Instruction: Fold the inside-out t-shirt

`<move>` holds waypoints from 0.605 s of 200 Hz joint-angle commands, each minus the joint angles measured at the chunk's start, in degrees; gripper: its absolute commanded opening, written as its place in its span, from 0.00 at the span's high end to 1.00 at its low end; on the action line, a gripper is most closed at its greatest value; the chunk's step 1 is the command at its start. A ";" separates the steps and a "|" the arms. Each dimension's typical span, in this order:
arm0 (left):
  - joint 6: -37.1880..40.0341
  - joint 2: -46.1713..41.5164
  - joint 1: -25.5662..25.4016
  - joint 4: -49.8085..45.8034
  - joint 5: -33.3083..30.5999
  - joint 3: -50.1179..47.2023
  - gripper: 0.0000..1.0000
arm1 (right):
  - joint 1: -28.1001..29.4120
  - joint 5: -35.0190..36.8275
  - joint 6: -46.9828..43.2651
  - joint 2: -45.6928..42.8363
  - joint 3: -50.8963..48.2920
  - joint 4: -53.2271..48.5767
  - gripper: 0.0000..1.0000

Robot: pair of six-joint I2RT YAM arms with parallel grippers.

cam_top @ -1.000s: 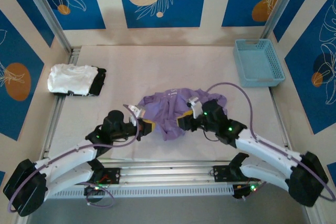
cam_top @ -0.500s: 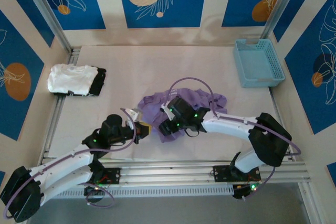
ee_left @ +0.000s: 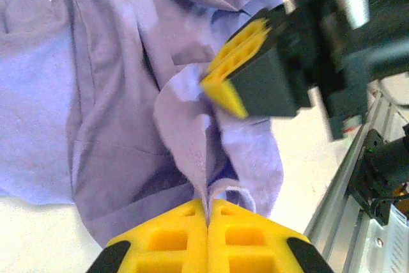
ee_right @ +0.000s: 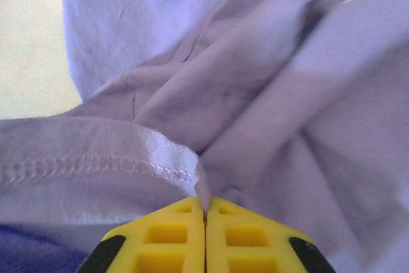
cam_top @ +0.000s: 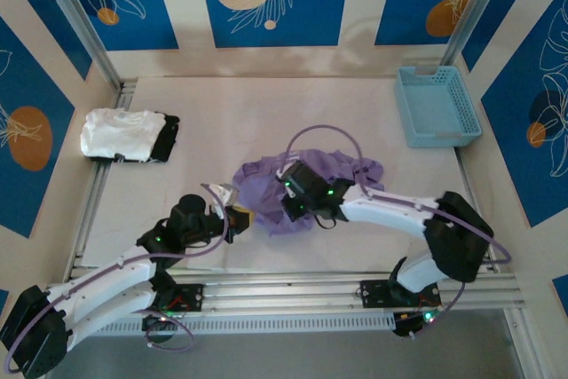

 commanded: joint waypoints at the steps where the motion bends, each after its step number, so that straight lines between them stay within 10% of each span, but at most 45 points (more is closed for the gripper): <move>1: -0.29 -0.50 -0.55 1.19 -3.48 0.47 1.00 | -3.36 -6.40 -3.30 -8.42 -2.60 0.35 0.95; 65: 3.75 7.06 0.50 8.80 -10.40 7.22 1.00 | -22.49 -42.00 -2.83 -22.67 -8.04 7.83 0.99; 121: 3.27 24.52 4.63 12.11 -5.90 13.81 1.00 | -30.02 -40.54 6.40 -2.53 -3.82 10.65 0.98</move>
